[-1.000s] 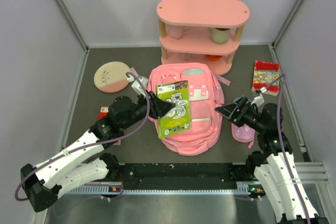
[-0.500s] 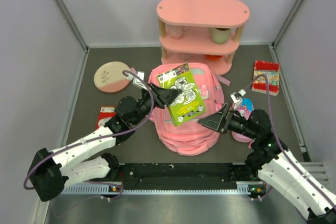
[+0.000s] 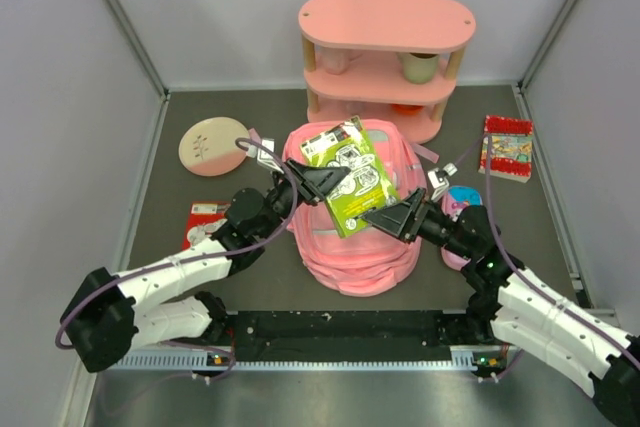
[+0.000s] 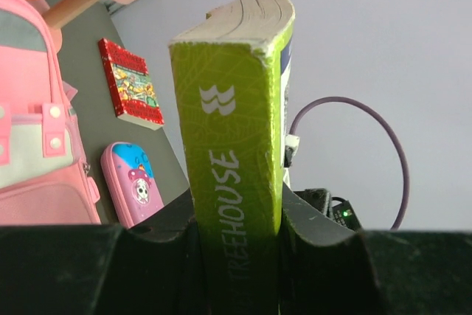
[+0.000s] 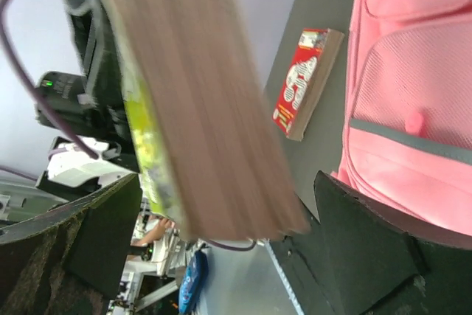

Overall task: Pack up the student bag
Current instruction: Place the book in the student bag.

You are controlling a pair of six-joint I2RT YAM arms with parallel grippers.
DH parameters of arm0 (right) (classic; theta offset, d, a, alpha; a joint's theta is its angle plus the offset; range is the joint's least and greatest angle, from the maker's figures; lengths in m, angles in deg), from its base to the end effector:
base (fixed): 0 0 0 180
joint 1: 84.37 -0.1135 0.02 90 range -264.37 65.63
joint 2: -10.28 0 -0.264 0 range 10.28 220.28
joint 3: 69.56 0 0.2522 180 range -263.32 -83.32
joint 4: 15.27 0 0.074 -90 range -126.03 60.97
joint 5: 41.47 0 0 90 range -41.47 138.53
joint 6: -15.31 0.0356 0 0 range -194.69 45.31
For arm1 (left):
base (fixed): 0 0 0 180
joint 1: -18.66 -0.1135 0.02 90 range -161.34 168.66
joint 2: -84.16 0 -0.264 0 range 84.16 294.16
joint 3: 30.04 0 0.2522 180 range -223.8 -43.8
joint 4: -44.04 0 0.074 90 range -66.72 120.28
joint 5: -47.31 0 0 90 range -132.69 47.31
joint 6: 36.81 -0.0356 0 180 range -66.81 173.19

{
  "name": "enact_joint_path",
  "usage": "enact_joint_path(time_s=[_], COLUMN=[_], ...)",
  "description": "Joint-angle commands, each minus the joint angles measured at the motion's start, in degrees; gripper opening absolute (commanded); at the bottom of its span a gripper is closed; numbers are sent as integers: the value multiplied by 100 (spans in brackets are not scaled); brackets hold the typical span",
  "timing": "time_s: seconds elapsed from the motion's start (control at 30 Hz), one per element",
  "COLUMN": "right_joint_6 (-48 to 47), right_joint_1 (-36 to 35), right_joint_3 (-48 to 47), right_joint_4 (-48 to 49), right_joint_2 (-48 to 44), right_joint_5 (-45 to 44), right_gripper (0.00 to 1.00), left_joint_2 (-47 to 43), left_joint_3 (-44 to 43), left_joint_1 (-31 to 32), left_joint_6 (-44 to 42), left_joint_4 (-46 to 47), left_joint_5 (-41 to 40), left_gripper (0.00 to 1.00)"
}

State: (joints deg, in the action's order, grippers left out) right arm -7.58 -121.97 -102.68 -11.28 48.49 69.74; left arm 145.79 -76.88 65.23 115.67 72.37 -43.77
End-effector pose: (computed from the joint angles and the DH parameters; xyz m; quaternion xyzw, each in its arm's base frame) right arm 0.1276 0.1145 0.2524 0.0541 0.7114 0.6253 0.3164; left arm 0.1689 -0.1774 0.3071 -0.0930 0.6118 -0.6363 0.4606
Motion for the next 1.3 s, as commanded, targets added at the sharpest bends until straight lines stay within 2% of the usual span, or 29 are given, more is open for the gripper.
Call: enact_joint_path(time_s=[0.0, 0.2, 0.3, 0.33, 0.43, 0.67, 0.77, 0.8, 0.83, 0.9, 0.97, 1.0, 1.07, 1.1, 1.13, 1.17, 1.23, 1.27], right_joint_6=[-40, -23, 12, 21, 48, 74, 65, 65, 39, 21, 4, 4, -31, -40, -66, -110, -233, -295], right_joint_1=[-89, -98, -72, -89, -72, -89, -89, -89, -89, -89, -89, -98, -89, -98, -89, -89, -89, -98], right_joint_3=[-68, -77, -16, 2, 28, -24, -68, -77, -86, -86, -95, -104, -130, -147, -165, -200, -235, -262], right_joint_4=[1150, 1616, 1801, 1845, 1994, 2082, 2083, 2065, 2013, 1986, 1907, 1889, 1697, 1635, 1539, 1250, 916, 522], right_joint_2=[186, 318, 292, 283, 256, 335, 362, 362, 345, 327, 309, 309, 248, 222, 186, 73, -94, -278], right_joint_5=[-223, -249, -284, -293, -267, -21, 102, 102, 111, 146, 173, 199, 208, 208, 173, 147, -11, -73], right_gripper=[99, 99, 84, 73, 61, 46, 23, 7, 2, 0, 0, 0, 0, 0, 0, 0, 0, 0], left_joint_2=[174, 271, 254, 253, 253, 376, 394, 394, 385, 359, 289, 271, 166, 113, 17, -19, -167, -229], left_joint_3=[135, 284, 372, 399, 452, 443, 355, 259, 215, 57, 4, -14, -32, -84, -128, -198, -532, -646], left_joint_1=[19, 28, 28, 19, 28, 37, 45, 46, 54, 54, 81, 72, 81, 81, 72, 81, 72, 72], left_joint_6=[554, 678, 696, 696, 739, 792, 661, 617, 564, 380, 239, 186, -15, -121, -235, -549, -929, -1313], left_joint_4=[1433, 1645, 1671, 1680, 1689, 1733, 1497, 1365, 1137, 890, 573, 486, 205, 38, -146, -696, -1427, -2214], left_joint_5=[82, 231, 223, 231, 283, 494, 591, 661, 697, 837, 855, 873, 890, 899, 943, 969, 987, 944], left_gripper=[0, 0, 0, 0, 0, 0, 0, 0, 0, 2, 10, 23, 41, 64, 81, 90, 99, 98])
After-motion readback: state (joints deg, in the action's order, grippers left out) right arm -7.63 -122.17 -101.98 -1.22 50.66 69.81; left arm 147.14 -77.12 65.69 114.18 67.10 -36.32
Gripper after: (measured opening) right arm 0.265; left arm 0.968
